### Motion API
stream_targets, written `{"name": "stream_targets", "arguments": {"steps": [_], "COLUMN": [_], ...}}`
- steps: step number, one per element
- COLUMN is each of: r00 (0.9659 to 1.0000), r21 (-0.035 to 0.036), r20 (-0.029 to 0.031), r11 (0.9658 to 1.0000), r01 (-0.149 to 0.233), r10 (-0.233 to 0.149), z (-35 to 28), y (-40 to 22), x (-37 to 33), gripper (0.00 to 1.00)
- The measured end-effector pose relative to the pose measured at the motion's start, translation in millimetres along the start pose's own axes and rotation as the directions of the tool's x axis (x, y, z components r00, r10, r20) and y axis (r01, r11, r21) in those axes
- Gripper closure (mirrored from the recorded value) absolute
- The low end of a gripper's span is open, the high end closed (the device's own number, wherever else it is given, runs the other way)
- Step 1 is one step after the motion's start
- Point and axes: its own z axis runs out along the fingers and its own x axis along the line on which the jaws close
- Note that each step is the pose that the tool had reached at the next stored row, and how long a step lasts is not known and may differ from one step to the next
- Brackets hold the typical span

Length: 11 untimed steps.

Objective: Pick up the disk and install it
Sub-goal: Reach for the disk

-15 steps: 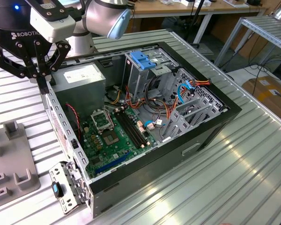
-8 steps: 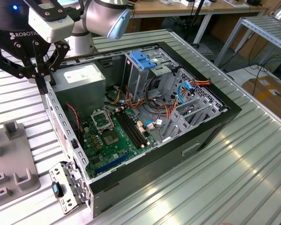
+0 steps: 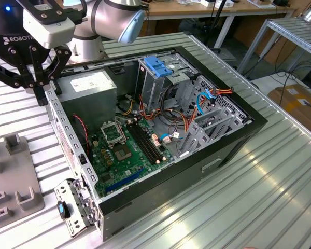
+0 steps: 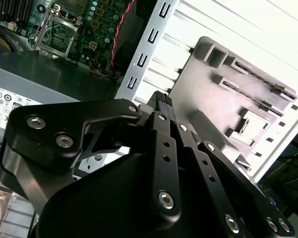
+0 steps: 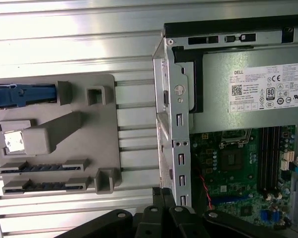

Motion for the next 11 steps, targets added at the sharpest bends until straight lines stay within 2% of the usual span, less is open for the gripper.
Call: {"name": "stream_targets", "arguments": {"steps": [11], "r00": [1.0], "r21": [0.0], "r20": [0.0], "r11": [1.0], "r01": [0.0], "r10": [0.0], "z": [-0.1], "y": [-0.3], "x": [3.7], "gripper": [0.89]}}
